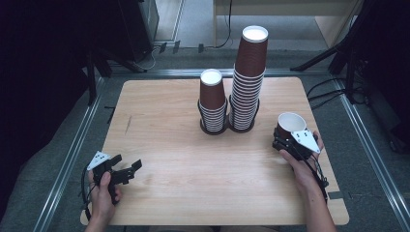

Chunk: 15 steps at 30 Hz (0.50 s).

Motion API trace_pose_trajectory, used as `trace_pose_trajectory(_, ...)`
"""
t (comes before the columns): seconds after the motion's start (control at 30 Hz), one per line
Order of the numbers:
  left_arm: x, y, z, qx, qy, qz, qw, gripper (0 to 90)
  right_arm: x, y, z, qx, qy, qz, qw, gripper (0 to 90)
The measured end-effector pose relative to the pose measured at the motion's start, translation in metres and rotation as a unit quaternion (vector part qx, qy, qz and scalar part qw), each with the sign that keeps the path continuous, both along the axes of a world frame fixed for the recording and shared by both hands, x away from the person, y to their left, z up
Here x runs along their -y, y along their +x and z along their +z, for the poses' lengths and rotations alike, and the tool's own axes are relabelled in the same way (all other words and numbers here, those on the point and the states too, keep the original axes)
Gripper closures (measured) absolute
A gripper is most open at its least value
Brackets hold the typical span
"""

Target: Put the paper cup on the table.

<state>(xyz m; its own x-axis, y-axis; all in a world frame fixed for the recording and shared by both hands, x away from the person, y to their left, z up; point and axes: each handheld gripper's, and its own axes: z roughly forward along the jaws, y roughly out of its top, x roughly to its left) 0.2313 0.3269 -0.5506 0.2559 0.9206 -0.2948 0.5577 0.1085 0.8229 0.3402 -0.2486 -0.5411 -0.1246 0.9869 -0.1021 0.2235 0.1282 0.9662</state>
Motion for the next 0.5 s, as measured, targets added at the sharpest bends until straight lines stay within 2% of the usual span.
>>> trace_pose_trajectory(0.13,0.0,0.001,0.0,-0.001,-0.003,0.001,1.0,2.3,0.002,0.0,0.001,-0.009,0.011,-0.003,0.9999,6.3)
trace_pose_trajectory(0.2,0.0,0.001,0.0,-0.001,-0.002,0.0,1.0,2.3,0.004,0.0,0.001,-0.015,0.027,-0.003,0.9995,4.6)
trace_pose_trajectory(0.27,0.0,0.001,0.0,-0.002,-0.002,0.0,1.0,2.3,0.004,-0.001,0.003,-0.014,0.025,-0.004,0.9996,4.5)
trace_pose_trajectory(0.4,0.0,0.001,0.0,-0.003,-0.001,-0.001,1.0,2.3,0.003,-0.004,0.008,-0.015,0.031,0.018,0.9993,0.0)
trace_pose_trajectory(0.5,0.0,0.001,-0.001,-0.003,-0.001,-0.002,1.0,2.3,0.002,-0.007,0.011,-0.009,0.034,0.029,0.999,0.0)
